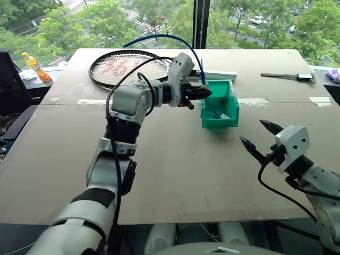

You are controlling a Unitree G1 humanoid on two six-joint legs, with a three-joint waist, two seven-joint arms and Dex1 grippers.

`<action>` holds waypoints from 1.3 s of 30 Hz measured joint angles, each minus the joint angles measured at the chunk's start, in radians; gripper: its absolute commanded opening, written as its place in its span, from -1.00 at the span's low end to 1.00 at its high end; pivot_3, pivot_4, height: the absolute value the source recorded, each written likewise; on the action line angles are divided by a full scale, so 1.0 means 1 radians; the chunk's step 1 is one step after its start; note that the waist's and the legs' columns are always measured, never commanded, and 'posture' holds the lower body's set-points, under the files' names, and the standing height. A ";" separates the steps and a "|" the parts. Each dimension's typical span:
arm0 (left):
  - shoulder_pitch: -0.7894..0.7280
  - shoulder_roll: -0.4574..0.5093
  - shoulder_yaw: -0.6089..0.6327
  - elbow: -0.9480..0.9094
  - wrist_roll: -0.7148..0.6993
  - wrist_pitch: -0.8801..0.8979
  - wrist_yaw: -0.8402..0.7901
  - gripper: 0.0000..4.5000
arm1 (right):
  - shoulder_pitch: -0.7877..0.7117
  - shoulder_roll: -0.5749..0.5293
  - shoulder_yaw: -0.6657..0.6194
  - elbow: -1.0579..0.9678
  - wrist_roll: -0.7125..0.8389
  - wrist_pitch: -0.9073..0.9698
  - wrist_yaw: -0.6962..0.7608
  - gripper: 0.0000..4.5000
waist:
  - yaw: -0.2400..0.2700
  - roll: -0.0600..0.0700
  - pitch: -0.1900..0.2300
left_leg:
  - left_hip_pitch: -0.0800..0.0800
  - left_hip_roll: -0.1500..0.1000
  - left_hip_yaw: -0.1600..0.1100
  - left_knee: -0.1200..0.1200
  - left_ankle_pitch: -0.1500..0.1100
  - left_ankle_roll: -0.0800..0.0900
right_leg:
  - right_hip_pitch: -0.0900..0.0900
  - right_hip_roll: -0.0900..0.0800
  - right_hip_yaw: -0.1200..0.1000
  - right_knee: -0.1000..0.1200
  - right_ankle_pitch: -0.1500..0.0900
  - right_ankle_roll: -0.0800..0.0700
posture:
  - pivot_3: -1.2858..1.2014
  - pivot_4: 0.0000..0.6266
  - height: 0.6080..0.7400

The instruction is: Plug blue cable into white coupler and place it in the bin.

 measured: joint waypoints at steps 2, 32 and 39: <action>-0.073 -0.045 -0.020 0.154 0.046 -0.081 0.011 -0.83 | 0.049 0.011 -0.016 -0.017 -0.016 -0.011 -0.029 0.62 | -0.002 0.000 0.000 | 0.000 0.000 0.001 0.000 0.000 0.000 | 0.000 0.000 0.001 0.000 0.000 0.000 | 0.03 -0.52 1.00; 0.518 0.129 0.181 -0.389 0.022 -0.424 -0.118 0.96 | -0.032 -0.076 -0.040 0.062 0.068 -0.071 -0.003 0.64 | -0.013 0.001 0.003 | 0.000 0.005 0.004 -0.001 0.000 0.000 | -0.003 -0.002 0.006 0.001 0.002 -0.004 | 0.03 -0.52 1.00; 0.937 0.273 0.298 -0.639 -0.067 -0.416 -0.149 0.96 | 0.022 -0.193 -0.134 0.246 0.108 -0.162 0.148 0.64 | 0.000 0.001 0.004 | 0.006 0.005 0.006 -0.002 -0.001 0.000 | 0.003 -0.003 0.007 -0.001 0.000 -0.008 | 0.03 -0.52 1.00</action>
